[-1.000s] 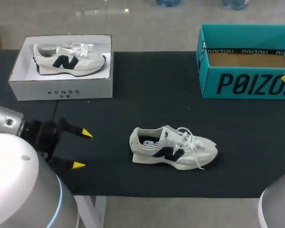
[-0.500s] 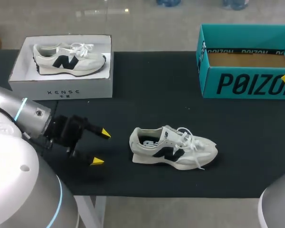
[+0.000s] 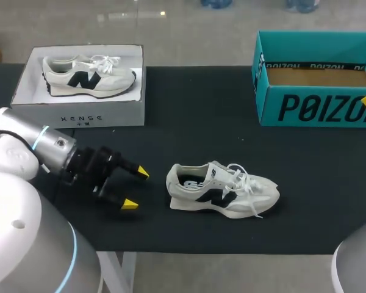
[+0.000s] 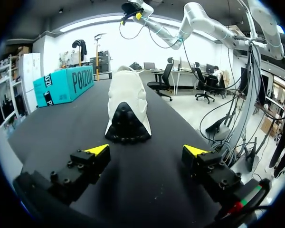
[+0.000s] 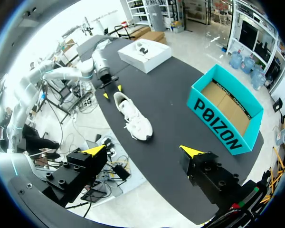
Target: Take the shoe out of the shoebox, open the shoe tongue, remove and reinsert the insole, then place the shoe into the shoebox
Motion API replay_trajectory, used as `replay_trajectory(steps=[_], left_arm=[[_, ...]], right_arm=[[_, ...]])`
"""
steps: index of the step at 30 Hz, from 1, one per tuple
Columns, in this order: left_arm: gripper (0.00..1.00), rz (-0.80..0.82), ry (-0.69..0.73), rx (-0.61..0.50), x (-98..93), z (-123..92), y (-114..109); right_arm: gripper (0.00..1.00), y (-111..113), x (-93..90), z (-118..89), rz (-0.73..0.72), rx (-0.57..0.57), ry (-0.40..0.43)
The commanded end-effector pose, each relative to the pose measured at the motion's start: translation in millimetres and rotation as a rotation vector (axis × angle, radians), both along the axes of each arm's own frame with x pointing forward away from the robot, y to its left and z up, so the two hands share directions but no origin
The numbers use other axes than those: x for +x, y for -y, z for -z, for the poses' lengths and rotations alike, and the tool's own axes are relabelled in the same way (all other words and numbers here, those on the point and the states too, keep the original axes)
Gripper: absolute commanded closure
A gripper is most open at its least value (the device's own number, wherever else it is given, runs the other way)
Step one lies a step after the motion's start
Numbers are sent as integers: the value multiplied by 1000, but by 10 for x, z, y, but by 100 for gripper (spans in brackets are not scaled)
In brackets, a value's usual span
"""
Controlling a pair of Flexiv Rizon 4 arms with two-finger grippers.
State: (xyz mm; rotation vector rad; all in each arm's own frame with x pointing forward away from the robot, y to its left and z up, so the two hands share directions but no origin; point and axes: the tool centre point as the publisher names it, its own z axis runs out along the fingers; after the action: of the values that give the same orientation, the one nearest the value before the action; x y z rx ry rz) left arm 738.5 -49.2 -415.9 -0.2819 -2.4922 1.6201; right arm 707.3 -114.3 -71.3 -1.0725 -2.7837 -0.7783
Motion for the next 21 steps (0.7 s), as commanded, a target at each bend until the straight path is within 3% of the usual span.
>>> replay_trajectory(steps=[1, 8, 21], left_arm=[[0, 72, -43, -70, 76, 129, -26], [0, 41, -31, -85, 1, 106, 36], [0, -18, 28, -110, -142, -6, 377]], right_arm=[[0, -6, 26, -7, -1, -3, -6], [0, -6, 26, -7, -1, -3, -6], [0, -6, 26, -7, -1, -3, -6]])
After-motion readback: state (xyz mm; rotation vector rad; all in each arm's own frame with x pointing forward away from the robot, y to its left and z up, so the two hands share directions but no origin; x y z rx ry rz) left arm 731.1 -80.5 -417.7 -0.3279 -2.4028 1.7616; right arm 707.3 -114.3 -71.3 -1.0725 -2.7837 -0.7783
